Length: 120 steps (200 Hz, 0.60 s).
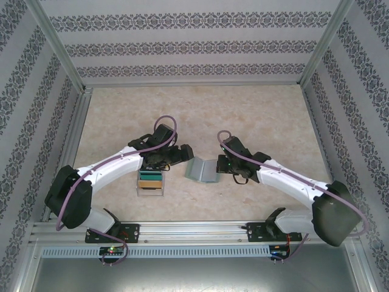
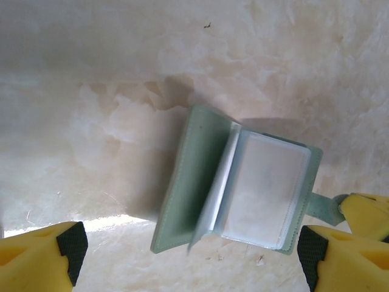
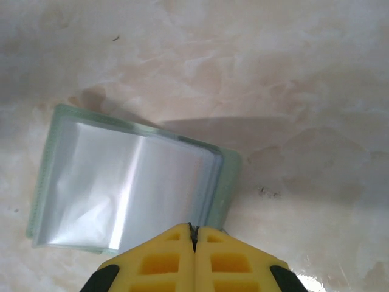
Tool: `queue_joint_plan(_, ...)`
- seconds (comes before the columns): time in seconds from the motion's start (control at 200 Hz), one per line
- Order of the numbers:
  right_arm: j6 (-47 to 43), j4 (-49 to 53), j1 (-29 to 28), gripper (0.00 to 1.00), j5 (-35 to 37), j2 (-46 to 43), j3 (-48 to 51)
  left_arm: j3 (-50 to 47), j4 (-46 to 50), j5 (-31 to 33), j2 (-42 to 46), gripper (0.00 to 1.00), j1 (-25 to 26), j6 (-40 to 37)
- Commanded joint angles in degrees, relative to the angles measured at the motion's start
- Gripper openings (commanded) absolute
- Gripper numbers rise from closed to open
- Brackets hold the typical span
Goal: Take the credit cards out of the card holder
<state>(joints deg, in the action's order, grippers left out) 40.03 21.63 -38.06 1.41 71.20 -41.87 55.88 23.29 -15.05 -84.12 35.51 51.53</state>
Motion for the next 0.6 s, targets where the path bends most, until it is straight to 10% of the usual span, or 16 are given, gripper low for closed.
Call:
queue_joint_plan(0.0, -1.52, -2.24, 0.65, 0.0, -1.29, -2.97, 0.12, 0.74, -1.76, -0.69, -0.69, 0.92, -0.48, 0.59)
queue_joint_plan(0.125, -2.23, 0.03, 3.65, 0.03, -0.41, -3.0, 0.9, 1.06, -2.06, -1.43, -1.29, 0.93, -0.44, 0.61)
queue_joint_plan(0.39, -2.97, 1.92, 4.69, 0.64, 0.71, -0.23, 2.54, 1.59, -2.02, -2.28, -1.77, 0.93, -0.4, -0.02)
queue_joint_plan(0.595, -0.13, -0.05, 4.84, 0.68, 1.68, 0.97, 5.93, 1.97, -2.11, -3.14, -2.45, 0.93, -0.35, -0.4)
